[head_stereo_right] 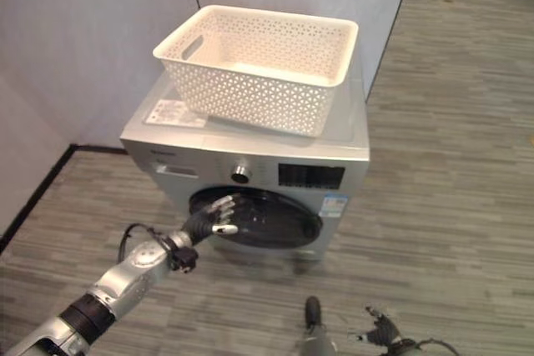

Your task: Grab the laundry basket,head to the washer,open it,put in the laundry and shut it.

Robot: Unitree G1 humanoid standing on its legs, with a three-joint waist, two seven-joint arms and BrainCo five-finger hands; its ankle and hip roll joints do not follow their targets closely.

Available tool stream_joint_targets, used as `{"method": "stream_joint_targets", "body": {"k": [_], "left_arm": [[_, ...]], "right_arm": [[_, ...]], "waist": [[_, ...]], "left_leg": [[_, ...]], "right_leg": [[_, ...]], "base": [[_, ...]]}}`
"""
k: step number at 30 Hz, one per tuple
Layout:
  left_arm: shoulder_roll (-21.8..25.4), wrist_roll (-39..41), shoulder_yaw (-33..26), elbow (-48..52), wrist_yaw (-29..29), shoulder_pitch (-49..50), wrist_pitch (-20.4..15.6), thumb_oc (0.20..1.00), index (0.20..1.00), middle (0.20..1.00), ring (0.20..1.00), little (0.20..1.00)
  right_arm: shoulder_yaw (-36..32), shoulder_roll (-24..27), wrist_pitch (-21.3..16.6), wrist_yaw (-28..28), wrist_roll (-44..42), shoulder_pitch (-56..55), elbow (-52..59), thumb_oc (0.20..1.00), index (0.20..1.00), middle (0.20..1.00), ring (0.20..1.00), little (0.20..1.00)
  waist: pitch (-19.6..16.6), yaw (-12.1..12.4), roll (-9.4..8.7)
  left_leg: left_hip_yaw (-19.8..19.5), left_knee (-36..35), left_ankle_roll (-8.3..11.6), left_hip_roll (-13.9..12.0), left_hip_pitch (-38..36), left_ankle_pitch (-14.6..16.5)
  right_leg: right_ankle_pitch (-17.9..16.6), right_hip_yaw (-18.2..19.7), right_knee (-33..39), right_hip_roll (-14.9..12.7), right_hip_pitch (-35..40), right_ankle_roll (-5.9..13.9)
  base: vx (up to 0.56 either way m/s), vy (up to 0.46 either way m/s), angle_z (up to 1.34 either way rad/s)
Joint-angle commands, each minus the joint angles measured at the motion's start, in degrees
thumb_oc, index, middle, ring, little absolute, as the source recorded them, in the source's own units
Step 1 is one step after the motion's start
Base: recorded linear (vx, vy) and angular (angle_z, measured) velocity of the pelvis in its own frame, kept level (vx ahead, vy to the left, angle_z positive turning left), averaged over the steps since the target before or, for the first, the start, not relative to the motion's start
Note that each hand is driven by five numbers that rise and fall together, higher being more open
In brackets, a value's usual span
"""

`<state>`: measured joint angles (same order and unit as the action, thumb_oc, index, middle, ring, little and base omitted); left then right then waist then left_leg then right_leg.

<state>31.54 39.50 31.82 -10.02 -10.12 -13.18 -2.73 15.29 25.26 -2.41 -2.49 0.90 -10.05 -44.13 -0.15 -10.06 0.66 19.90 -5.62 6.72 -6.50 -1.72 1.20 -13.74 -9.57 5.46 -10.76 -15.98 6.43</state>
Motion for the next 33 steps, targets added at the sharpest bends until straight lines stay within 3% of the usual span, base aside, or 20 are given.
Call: {"method": "stream_joint_targets", "body": {"k": [1,5,9,13,17,22,26,28,33], "left_arm": [[-1.44,-2.66,-3.38,2.45,-0.15,-2.58,-4.9,1.0,1.0,1.0,1.0,1.0],[-4.98,-4.02,-6.18,4.85,0.16,0.16,-7.82,1.0,1.0,1.0,1.0,1.0],[-8.35,-8.38,-10.07,4.62,3.71,4.12,-12.96,1.0,1.0,1.0,1.0,1.0],[-8.5,-10.96,-12.7,2.04,7.07,9.81,-15.67,1.0,1.0,1.0,1.0,1.0],[-6.21,-11.88,-16.7,-7.27,5.05,16.36,-16.72,1.0,1.0,1.0,1.0,1.0],[-7.06,-15.99,-19.73,-18.69,6.45,20.28,-16.92,1.0,1.0,1.0,1.0,1.0],[-9.26,-21.25,-22.21,-31.68,10.04,21.13,-16.88,1.0,1.0,1.0,1.0,1.0],[-12.49,-24.77,-24.29,-45.46,14.07,19.45,-15.76,1.0,1.0,1.0,1.0,1.0],[-15.55,-24.34,-27.67,-57.32,15.87,18.04,-13.9,1.0,1.0,1.0,1.0,1.0]], "right_arm": [[-2.24,0.48,-1.85,-0.18,-0.12,3.4,1.71,1.0,1.0,1.0,1.0,1.0],[-2.53,-1.19,-2.6,0.06,-0.2,2.74,1.16,1.0,1.0,1.0,1.0,1.0],[-2.37,-3.66,-4.01,1.3,-1.29,2.76,-0.33,1.0,1.0,1.0,1.0,1.0],[-1.74,-5.77,-4.92,3.18,-2.49,3.91,-4.61,1.0,1.0,1.0,1.0,1.0],[-2.09,-6.66,-5.33,3.27,-3.66,4.72,-7.09,1.0,1.0,1.0,1.0,1.0],[-3.34,-7.42,-5.78,3.45,-5.37,5.07,-10.73,1.0,1.0,1.0,1.0,1.0],[-3.99,-8.41,-6.03,4.34,-6.21,5.78,-13.95,1.0,1.0,1.0,1.0,1.0],[-3.95,-9.81,-6.28,5.89,-6.5,6.58,-18.35,1.0,1.0,1.0,1.0,1.0],[-3.62,-11.37,-6.02,7.2,-6.33,6.96,-20.9,1.0,1.0,1.0,1.0,1.0]], "waist": [[3.87,0.36,0.87],[4.0,0.96,0.46],[4.35,2.42,-0.3],[4.55,4.47,-0.91],[3.52,6.82,-0.93],[2.87,8.59,-0.94],[2.5,10.04,-1.09],[2.2,10.96,-1.41],[1.4,11.44,-2.02]], "left_leg": [[-2.21,0.62,-2.32,0.14,1.31,1.19],[-2.62,0.62,-2.38,0.08,1.53,1.21],[-3.99,0.62,-2.32,-0.14,1.51,0.98],[-5.86,0.62,-2.22,-0.42,1.33,0.45],[-7.35,0.62,-2.21,-0.46,0.51,0.5],[-8.77,0.62,-2.27,-0.31,0.16,0.17],[-10.62,0.62,-2.27,-0.26,0.05,-0.18],[-12.16,0.62,-2.14,-0.08,0.12,-0.39],[-14.01,0.62,-2.02,0.24,0.56,-0.56]], "right_leg": [[6.91,-1.49,-0.46,-1.38,6.37,4.75],[7.52,-2.07,-0.46,-1.37,6.8,4.57],[8.46,-3.19,-0.46,-1.12,8.18,4.18],[9.21,-4.59,-0.46,-0.97,10.08,3.87],[9.87,-5.73,-0.46,-0.92,12.28,3.75],[10.3,-6.98,-0.46,-1.0,13.71,3.55],[10.81,-8.53,-0.46,-1.07,15.3,3.22],[11.16,-10.19,-0.46,-1.2,16.64,2.96],[11.71,-12.21,-0.46,-1.33,17.95,2.63]], "base": [[0.0,0.0,0.0],[0.0,-0.048,0.02],[-0.01,-0.075,0.05],[-0.02,-0.082,0.19],[-0.01,-0.046,0.31],[-0.03,-0.011,0.17],[-0.04,-0.02,0.26],[-0.04,-0.02,0.38],[-0.01,-0.015,0.24]]}}
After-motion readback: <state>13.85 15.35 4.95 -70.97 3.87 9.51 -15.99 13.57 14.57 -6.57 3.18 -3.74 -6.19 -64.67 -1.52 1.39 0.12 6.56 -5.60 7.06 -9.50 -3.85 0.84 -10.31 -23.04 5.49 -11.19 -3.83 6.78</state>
